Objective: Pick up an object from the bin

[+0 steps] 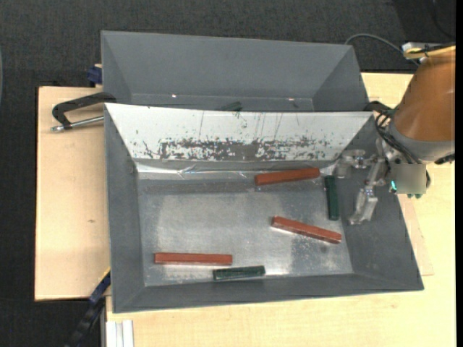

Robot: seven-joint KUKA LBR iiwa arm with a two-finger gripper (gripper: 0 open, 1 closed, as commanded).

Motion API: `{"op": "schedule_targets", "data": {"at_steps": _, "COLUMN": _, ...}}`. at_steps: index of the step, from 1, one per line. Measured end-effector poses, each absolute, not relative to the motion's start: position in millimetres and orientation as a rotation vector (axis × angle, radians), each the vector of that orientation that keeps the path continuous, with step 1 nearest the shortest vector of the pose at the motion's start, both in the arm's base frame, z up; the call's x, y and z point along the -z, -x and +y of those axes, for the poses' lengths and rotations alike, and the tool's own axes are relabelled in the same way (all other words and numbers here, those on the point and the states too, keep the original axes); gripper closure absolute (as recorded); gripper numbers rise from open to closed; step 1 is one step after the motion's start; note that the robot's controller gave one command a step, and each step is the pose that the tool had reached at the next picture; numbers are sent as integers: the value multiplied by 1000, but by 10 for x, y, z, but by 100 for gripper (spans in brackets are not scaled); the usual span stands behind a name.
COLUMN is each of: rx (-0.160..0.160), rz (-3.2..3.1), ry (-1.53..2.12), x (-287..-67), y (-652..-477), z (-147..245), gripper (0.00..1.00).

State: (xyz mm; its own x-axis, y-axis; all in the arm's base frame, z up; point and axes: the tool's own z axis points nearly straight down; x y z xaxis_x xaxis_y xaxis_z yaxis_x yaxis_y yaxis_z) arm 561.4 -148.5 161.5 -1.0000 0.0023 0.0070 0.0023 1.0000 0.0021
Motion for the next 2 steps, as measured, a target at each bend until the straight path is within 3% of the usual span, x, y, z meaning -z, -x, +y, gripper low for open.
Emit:
{"op": "schedule_targets", "data": {"at_steps": 1, "rx": 1, "rz": -3143, "ry": 0, "x": -1664, "y": -5634, "z": -1476, "gripper": 100}}
{"op": "schedule_targets", "data": {"at_steps": 2, "rx": 1, "rz": -3143, "ry": -1, "x": -1664, "y": -5635, "z": -1476, "gripper": 0}}
